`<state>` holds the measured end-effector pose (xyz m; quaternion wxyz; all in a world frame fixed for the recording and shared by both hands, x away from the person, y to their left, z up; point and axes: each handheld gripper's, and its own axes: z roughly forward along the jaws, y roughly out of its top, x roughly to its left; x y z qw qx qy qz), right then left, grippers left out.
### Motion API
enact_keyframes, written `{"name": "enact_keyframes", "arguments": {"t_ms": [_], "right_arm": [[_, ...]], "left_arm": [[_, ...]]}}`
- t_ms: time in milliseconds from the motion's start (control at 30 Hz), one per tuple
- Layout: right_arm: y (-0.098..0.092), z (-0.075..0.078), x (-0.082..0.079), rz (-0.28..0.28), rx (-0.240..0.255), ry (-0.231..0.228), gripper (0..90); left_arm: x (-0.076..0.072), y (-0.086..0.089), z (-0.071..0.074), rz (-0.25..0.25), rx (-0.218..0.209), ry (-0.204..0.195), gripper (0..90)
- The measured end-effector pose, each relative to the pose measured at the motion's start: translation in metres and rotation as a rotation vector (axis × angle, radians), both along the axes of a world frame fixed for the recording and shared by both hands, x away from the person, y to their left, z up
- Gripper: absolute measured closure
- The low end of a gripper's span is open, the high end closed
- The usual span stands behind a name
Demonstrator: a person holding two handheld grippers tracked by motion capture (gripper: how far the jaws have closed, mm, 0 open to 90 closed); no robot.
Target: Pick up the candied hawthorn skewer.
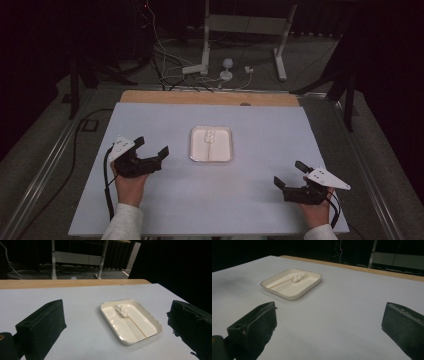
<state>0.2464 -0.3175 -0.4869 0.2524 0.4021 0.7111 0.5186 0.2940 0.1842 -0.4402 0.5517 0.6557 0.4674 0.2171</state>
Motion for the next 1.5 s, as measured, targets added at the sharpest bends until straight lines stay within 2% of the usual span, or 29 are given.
{"name": "enact_keyframes", "arguments": {"t_ms": [33, 267, 433, 633, 967, 1133, 1500], "right_arm": [[0.0, 0.0, 0.001, -0.001, 0.001, 0.0, 0.0], [-0.001, 0.0, 0.001, -0.004, 0.0, 0.002, 0.0], [-0.001, 0.0, 0.001, -0.004, -0.001, 0.001, 0.0], [-0.001, -0.001, 0.001, -0.003, -0.002, 0.004, 0.0], [0.0, -0.001, 0.002, -0.003, -0.004, 0.005, 0.0], [-0.001, -0.002, 0.002, -0.003, -0.004, 0.006, 0.0], [-0.001, -0.002, 0.002, -0.006, -0.005, 0.013, 0.0]], "left_arm": [[0.005, -0.006, 0.0, -0.007, 0.002, 0.007, 1.9], [0.019, -0.023, -0.007, -0.026, 0.005, 0.025, 1.9], [0.026, -0.032, -0.011, -0.047, -0.015, 0.039, 1.9], [0.035, -0.042, -0.015, -0.059, 0.001, 0.06, 1.9], [0.053, -0.065, -0.031, -0.079, 0.001, 0.121, 2.0], [0.061, -0.08, -0.042, -0.098, -0.003, 0.164, 2.0], [0.071, -0.103, -0.068, -0.174, -0.011, 0.299, 2.0]]}}
